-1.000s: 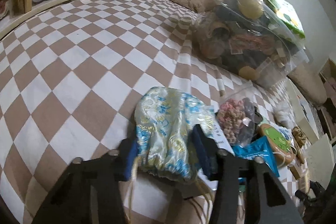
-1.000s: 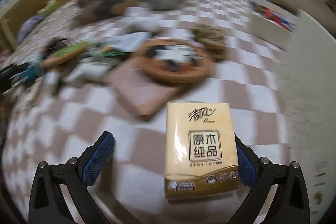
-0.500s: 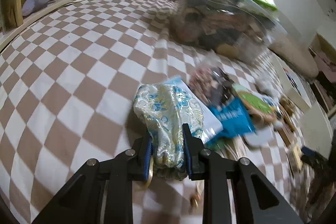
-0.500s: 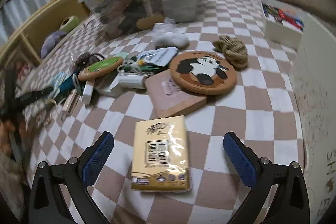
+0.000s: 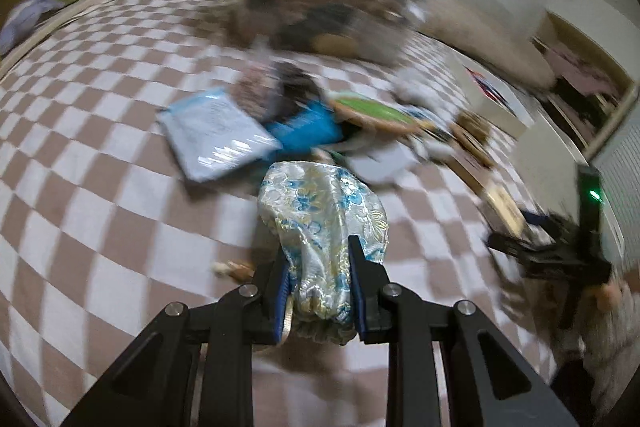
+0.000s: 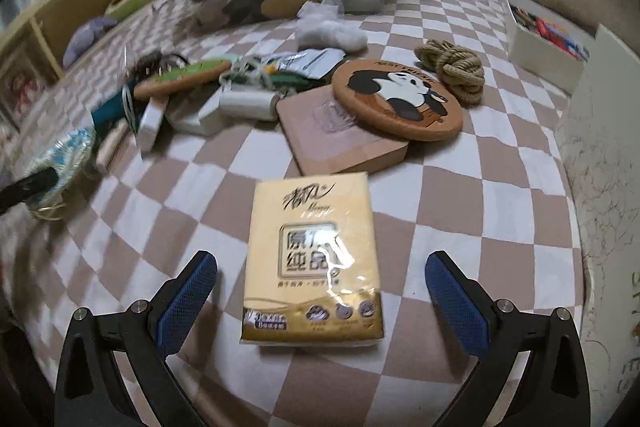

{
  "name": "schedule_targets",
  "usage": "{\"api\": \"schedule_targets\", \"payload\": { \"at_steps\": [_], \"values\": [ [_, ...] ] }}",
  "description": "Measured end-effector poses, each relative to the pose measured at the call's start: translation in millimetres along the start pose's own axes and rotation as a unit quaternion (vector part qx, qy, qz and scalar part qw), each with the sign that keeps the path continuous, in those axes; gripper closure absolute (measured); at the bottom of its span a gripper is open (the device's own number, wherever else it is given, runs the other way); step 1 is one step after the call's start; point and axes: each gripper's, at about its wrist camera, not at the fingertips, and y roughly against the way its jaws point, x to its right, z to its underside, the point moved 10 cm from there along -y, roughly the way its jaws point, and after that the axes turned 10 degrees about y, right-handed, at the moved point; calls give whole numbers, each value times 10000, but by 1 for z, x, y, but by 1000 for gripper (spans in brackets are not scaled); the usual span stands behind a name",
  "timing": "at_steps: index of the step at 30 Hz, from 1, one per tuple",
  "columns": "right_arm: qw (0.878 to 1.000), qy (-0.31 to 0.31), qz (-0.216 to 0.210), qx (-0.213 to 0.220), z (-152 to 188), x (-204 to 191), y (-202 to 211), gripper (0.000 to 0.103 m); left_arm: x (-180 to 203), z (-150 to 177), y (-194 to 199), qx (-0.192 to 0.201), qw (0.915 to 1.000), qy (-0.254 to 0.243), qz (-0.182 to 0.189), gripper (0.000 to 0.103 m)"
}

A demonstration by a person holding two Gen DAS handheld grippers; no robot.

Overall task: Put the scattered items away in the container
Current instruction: 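Close the left tool on the brocade pouch while the right tool grasps the tissue pack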

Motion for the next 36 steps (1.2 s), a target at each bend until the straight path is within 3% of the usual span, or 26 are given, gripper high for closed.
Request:
{"api": "schedule_targets", "payload": {
  "at_steps": [4,11,12,13,15,22,26,31,33,36],
  "values": [
    [9996,186,189,-64,4,-4,0,0,30,20,-5,-255,9986,-201,427,78],
    [9995,-71,42,-290,14,7,6,0,56,43,-23,-531,9950,-781,310,75],
    [9994,-97,91,-332,17,10,8,0,56,44,-25,-527,9949,-826,221,62],
    [9991,-138,157,-370,20,15,10,0,55,44,-27,-524,9949,-850,127,41],
    [9984,-285,275,-412,26,25,13,0,55,44,-28,-499,9949,-870,79,30],
    [9925,-746,833,-499,34,61,22,0,59,45,-36,-482,9940,-984,-23,27],
    [9893,-629,1235,-456,30,68,29,0,64,45,-42,-425,9928,-1115,-120,19],
    [9772,-61,2082,-416,25,68,41,0,69,54,-53,-388,9869,-1509,-428,7],
    [9831,-331,1784,-259,24,63,45,0,71,55,-57,-384,9858,-1561,-490,4],
    [9897,-1164,827,-43,23,52,44,0,71,54,-60,-401,9862,-1527,-503,2]
  ]
}}
